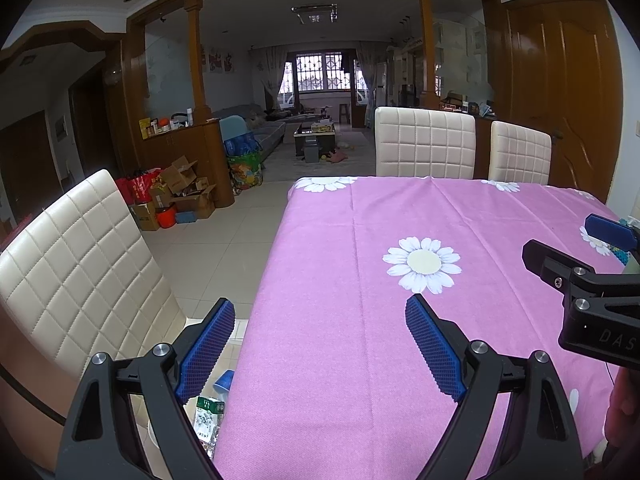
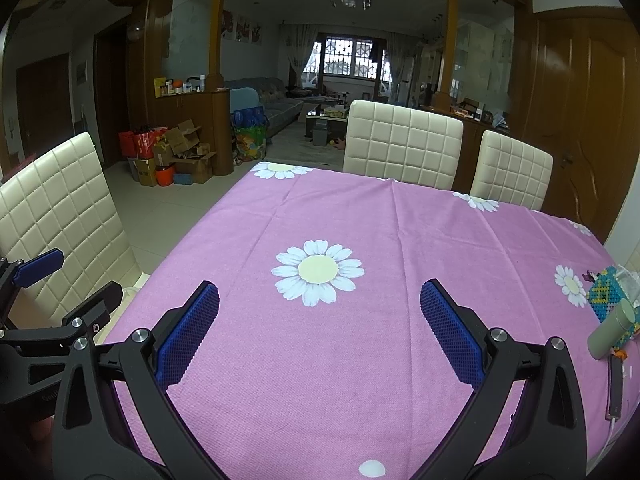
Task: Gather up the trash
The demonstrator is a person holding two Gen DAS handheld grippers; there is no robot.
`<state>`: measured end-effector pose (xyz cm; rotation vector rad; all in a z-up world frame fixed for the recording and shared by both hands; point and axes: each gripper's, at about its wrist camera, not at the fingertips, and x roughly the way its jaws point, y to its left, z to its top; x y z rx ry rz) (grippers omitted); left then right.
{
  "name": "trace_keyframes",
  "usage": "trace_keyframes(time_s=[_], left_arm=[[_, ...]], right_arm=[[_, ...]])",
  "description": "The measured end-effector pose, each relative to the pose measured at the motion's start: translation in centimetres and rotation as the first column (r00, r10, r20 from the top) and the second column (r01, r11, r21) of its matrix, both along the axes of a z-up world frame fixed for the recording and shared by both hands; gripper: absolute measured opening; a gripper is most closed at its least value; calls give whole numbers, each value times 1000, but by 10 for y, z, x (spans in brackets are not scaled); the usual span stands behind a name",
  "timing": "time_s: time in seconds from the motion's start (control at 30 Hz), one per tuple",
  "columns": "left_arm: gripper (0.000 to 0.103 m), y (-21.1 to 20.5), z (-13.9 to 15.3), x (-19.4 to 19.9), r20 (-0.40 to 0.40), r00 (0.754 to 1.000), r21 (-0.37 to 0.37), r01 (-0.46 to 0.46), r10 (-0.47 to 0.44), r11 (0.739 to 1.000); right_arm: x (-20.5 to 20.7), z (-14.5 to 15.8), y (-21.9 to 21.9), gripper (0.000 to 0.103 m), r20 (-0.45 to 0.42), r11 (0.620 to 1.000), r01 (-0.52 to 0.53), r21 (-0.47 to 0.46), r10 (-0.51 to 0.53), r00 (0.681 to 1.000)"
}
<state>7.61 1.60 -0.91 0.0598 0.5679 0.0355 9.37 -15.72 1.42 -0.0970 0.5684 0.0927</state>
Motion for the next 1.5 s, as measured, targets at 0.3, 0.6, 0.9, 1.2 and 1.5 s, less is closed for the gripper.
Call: trace_keyframes(time_s=[0.3,0.6,0.9,1.2,1.5], left_arm=[[85,-4,2,-1,-4,1000,2,5,-5,1000],[85,-4,2,-1,-5,1000,3,6,-6,1000],[85,-5,1,-2,-9,1000,5,13,-13,1000],[85,-4,2,-2,-7,1000,-4,19,-19,1000],[85,-5,3,-6,13,999,-14,41,-41,999]], right_arm=[[-1,-1,1,99,-1,1000,0,2,0,1000],[0,0,0,99,-1,1000,0,2,0,1000],[0,0,-1,99,0,1000,-1,2,1,1000],[0,0,-2,99,-1,1000,0,3,0,1000],[0,-1,-1,99,-4,1000,2,6,-2,1000]])
